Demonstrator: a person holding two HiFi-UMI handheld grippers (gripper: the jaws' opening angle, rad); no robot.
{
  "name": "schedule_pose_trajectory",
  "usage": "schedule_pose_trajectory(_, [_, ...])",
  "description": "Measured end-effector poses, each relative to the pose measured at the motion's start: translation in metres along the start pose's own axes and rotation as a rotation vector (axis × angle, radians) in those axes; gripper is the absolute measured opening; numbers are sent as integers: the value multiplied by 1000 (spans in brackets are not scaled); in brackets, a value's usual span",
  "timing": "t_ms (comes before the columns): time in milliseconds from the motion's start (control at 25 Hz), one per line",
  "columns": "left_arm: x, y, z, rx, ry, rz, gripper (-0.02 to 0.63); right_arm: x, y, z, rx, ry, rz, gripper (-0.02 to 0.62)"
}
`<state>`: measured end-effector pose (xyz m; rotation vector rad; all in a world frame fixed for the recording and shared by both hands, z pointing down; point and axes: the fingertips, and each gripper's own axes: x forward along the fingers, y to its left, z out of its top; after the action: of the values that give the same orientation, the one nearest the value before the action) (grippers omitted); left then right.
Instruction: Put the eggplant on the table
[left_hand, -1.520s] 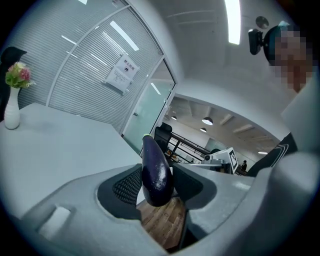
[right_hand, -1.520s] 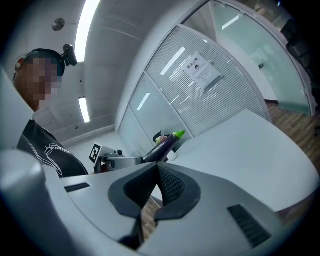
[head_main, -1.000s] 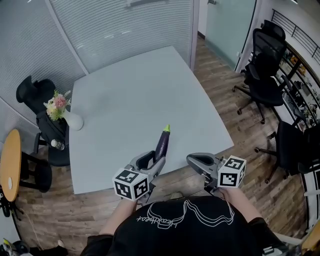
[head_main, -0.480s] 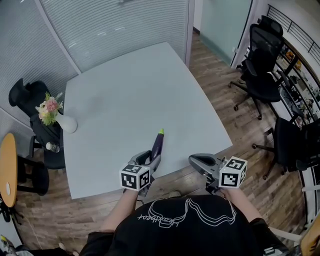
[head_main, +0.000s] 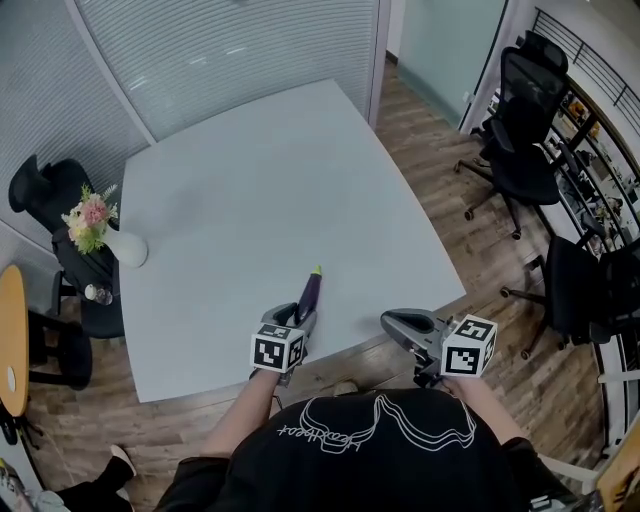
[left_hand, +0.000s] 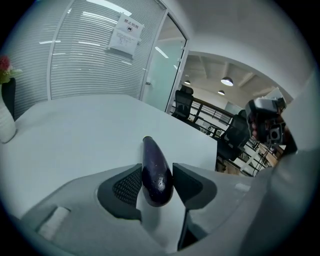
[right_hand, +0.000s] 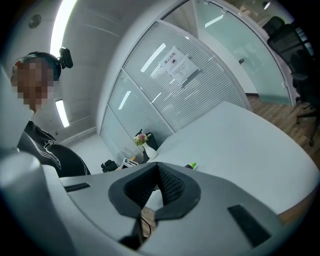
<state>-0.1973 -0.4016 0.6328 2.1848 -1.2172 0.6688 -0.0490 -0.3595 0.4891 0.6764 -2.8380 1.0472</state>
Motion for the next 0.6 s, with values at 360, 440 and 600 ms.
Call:
schedule_pose_trajectory(360, [15, 10, -13, -6, 36, 6, 199, 7, -9, -5, 26, 17, -16, 8])
schedule_pose_trajectory(440, [16, 10, -14, -9, 39, 0, 199, 6, -10, -5, 30, 14, -18, 8])
schedule_pose_trajectory(600, [16, 8, -19, -30, 52, -22, 199, 4, -6, -8, 30, 9, -24, 8])
